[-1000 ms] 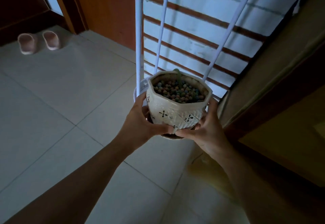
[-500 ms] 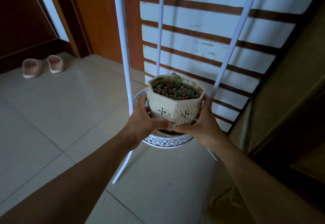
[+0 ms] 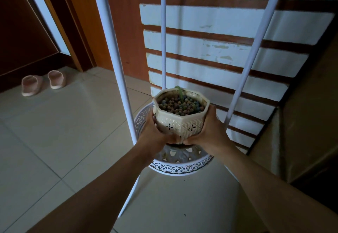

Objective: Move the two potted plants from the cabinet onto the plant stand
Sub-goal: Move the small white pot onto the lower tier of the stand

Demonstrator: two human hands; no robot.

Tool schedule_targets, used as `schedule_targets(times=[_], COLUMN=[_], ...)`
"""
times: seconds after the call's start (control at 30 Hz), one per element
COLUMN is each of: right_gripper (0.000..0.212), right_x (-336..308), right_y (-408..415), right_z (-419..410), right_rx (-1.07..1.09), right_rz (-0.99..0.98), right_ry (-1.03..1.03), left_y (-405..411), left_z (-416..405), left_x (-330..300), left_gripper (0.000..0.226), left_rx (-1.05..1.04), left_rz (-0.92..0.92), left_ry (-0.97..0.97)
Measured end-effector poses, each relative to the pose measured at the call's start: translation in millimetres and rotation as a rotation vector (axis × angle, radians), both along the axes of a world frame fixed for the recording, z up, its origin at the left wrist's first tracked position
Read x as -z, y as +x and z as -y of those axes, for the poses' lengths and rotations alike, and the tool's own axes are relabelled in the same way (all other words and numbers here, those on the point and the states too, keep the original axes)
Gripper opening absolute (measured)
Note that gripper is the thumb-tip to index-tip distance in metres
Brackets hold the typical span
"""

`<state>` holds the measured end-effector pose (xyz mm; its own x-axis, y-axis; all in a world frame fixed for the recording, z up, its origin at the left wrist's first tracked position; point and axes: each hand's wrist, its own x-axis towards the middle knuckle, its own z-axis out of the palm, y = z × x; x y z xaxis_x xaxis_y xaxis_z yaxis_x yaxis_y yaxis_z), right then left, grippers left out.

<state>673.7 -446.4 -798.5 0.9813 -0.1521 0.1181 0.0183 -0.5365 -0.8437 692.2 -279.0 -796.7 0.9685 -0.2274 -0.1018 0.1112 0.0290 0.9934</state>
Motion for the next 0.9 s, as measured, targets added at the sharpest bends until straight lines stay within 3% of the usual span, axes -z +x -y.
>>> schedule_targets(times=[0.37,0.9], right_gripper=[0.113,0.118], right_x=[12.6,10.2], right_y=[-3.1,-6.8], right_z=[-12.4,-13.1], right_rx=[0.156,0.117], right_rz=[0.042,0.046], right_ry=[-0.238,-0.309], left_y=[5.0,3.3], left_z=[-0.5,3.4], left_x=[2.3,9.9], left_gripper=[0.108,0.112], left_rx=[0.014,-0.095], left_rz=[0.039,0.063], left_ry=[0.114,0.263])
